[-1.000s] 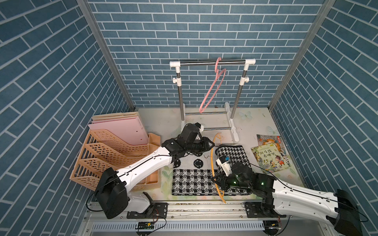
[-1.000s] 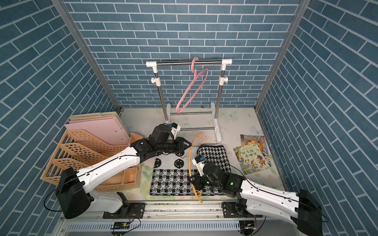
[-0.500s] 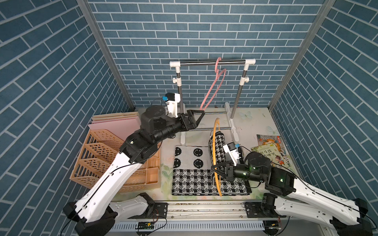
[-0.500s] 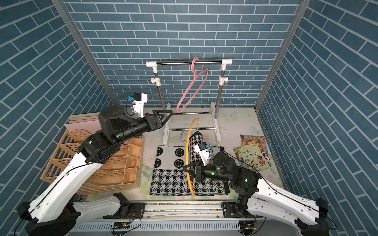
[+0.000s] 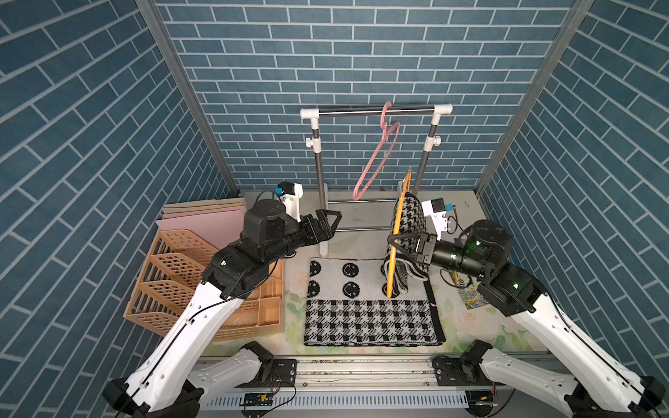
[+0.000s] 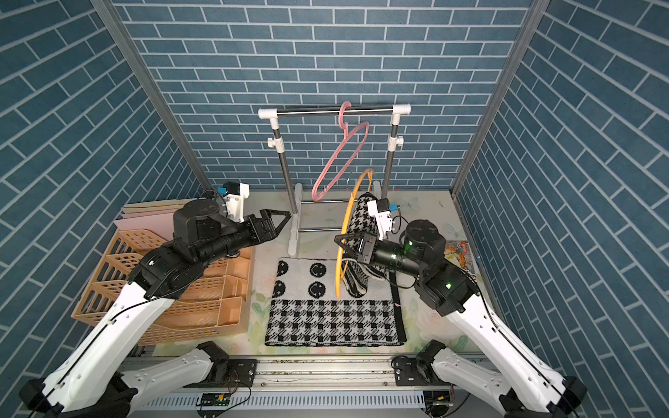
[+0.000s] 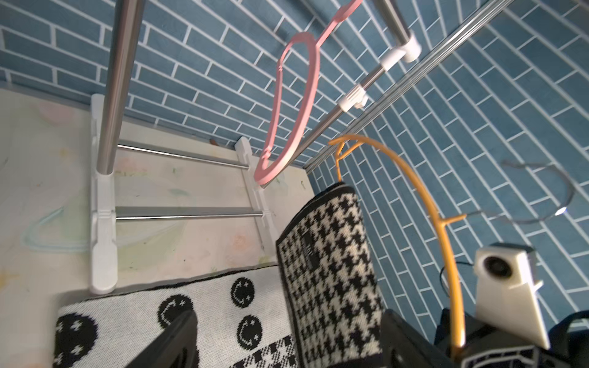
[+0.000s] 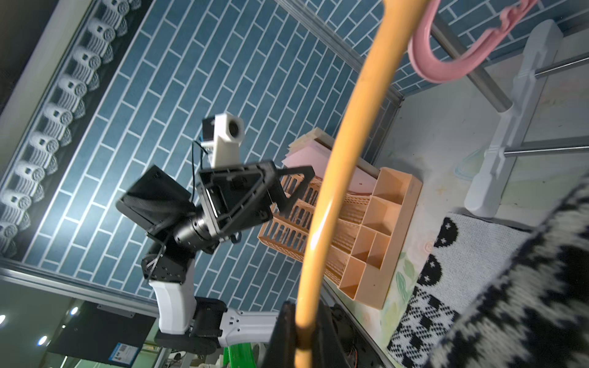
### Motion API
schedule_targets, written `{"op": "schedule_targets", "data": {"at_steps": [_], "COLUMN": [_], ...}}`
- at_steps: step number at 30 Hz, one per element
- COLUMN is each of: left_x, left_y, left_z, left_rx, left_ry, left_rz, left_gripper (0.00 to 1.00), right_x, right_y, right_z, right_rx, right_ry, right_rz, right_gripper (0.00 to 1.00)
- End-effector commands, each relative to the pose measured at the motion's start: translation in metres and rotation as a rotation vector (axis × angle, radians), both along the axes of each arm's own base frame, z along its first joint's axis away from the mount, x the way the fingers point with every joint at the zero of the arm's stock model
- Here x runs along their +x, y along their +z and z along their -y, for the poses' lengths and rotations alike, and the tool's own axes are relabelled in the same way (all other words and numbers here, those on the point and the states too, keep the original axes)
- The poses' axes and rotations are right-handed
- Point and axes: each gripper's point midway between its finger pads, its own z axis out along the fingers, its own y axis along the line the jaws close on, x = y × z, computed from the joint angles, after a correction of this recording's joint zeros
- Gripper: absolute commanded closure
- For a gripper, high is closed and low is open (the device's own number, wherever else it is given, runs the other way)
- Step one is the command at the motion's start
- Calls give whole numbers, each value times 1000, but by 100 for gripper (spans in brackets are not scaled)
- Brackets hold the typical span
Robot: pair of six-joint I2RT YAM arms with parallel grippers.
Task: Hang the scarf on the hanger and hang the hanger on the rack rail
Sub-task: Place the hanger at the clothesline.
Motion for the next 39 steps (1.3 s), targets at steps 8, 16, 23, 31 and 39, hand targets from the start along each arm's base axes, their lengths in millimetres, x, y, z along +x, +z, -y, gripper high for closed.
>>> {"op": "schedule_targets", "data": {"at_steps": [8,16,23,31,39], "left_x": [2,4,8,8,9], "left_y": [-29,-45,-57,-75,-82], "left_z": [0,9,12,17,19], "left_rx": [39,47,78,77,72], "left_ry": [-20,-65,-86,-107,-110], "left_rz": [-18,-37,-55,-90,-110], "left_gripper": [8,12,12,12,12], "right_x": [68,135,172,220,249], "right_y": [81,99,117,110,104], "right_z": [21,29,21,20,18], "right_rx": [169,228,244,243,260], "right_ry": [80,96,118,107,88], "right_rz": [88,66,80,32,-5], "right_gripper": [100,100,100,100,100]}}
